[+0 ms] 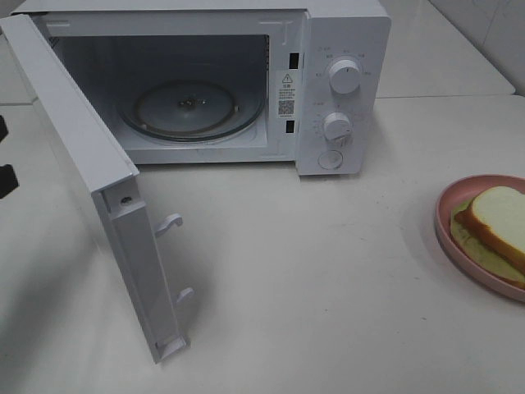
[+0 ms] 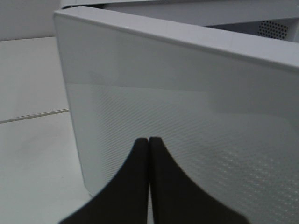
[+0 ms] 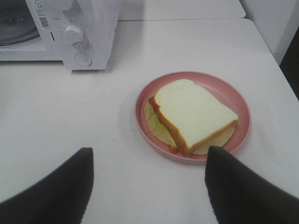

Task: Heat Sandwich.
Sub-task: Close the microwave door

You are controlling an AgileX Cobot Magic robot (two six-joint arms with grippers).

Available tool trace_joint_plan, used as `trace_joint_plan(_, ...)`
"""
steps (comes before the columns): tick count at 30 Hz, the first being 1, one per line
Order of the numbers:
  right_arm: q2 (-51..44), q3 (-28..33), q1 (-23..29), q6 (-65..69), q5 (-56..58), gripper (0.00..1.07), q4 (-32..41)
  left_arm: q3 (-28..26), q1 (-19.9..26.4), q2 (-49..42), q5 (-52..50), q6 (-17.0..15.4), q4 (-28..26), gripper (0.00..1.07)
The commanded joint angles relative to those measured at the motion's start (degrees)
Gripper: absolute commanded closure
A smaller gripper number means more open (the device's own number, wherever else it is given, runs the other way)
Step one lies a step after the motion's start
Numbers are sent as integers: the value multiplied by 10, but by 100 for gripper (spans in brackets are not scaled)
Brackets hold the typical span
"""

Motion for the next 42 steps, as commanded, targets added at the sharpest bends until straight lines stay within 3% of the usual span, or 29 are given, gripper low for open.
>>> trace_joint_plan(1,-17,1,-1,-2,-1,40,1,-14,-87,35,-19,69,-127,107)
trace_joint_plan(4,-17,1,-1,-2,-1,40,1,-17,-127,50,-34,95,-182,107)
trace_joint_plan(5,-17,1,-1,-2,-1,40,1,-23,-170,63,-49,123,-247,107)
trace_joint_plan(7,-17,1,-1,-2,-1,40,1,-34,-219,77,-61,151,-314,107)
trace_joint_plan(9,-17,1,-1,-2,-1,40,1,-41,-244,85,-64,163,-341,107)
trace_joint_plan(10,-17,1,-1,-2,-1,40,1,-62,-287,100,-64,192,-405,107)
trace_joint_plan(12,-17,1,-1,-2,-1,40,1,-91,-333,117,-64,234,-481,107)
trace_joint_plan(13,-17,1,-1,-2,-1,40,1,-91,-333,117,-64,234,-481,107)
trace_joint_plan(14,-17,1,-1,-2,-1,40,1,-123,-368,136,-64,274,-558,107)
trace_joint_plan(16,-17,1,-1,-2,-1,40,1,-157,-399,157,-66,312,-621,107)
trace_joint_plan(17,-17,1,-1,-2,-1,40,1,-157,-399,157,-66,312,-621,107)
trace_joint_plan(19,-17,1,-1,-2,-1,40,1,-215,-426,186,-67,341,-682,107)
trace_joint_plan(30,-17,1,-1,-2,-1,40,1,-383,-451,296,-67,352,-696,107)
trace_joint_plan(39,-17,1,-1,-2,-1,40,1,-540,-461,398,-61,404,-736,107)
trace_joint_plan(42,-17,1,-1,-2,-1,40,1,-561,-461,413,-59,404,-747,107)
